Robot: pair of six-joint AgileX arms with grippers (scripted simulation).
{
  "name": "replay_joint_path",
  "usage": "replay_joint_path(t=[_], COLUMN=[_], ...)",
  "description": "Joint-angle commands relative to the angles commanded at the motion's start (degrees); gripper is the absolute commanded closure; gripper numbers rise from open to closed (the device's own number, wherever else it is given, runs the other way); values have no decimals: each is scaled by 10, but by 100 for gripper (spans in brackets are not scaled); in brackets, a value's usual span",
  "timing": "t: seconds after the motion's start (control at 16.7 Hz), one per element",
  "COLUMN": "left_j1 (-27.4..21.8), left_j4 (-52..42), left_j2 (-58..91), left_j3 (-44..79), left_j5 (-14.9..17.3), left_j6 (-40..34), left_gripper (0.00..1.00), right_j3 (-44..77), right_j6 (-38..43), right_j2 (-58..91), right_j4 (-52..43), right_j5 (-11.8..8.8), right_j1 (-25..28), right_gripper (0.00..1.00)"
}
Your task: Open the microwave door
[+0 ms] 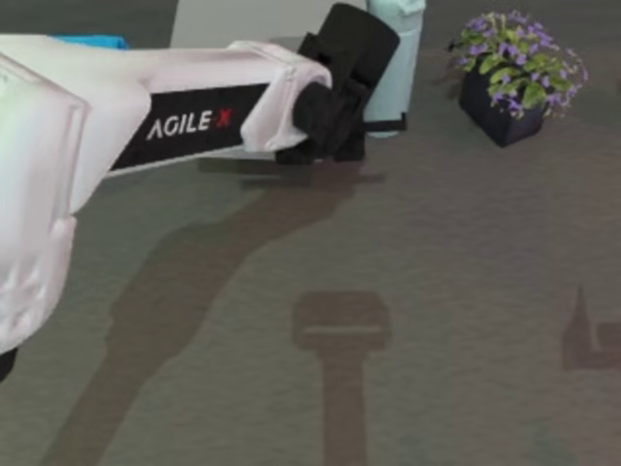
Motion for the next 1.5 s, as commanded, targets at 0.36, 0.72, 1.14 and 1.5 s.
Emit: replay_joint_path(t=[0.36,0.72,1.14,1.5], left_j1=[1,3,3,3], left_j4=[20,29,29,29], left_j2=[-17,-26,-26,-26], left_j3=[-26,-44,-44,-44], left_j5=[14,20,20,20], left_j6=[17,30,30,30], left_gripper=[100,100,100,100], right_j3=[0,0,0,0], right_j6=[0,0,0,0], right_j2=[0,0,0,0], right_j4=[0,0,0,0], right_j5=[0,0,0,0], right_j1=[0,0,0,0], right_gripper=[0,0,0,0])
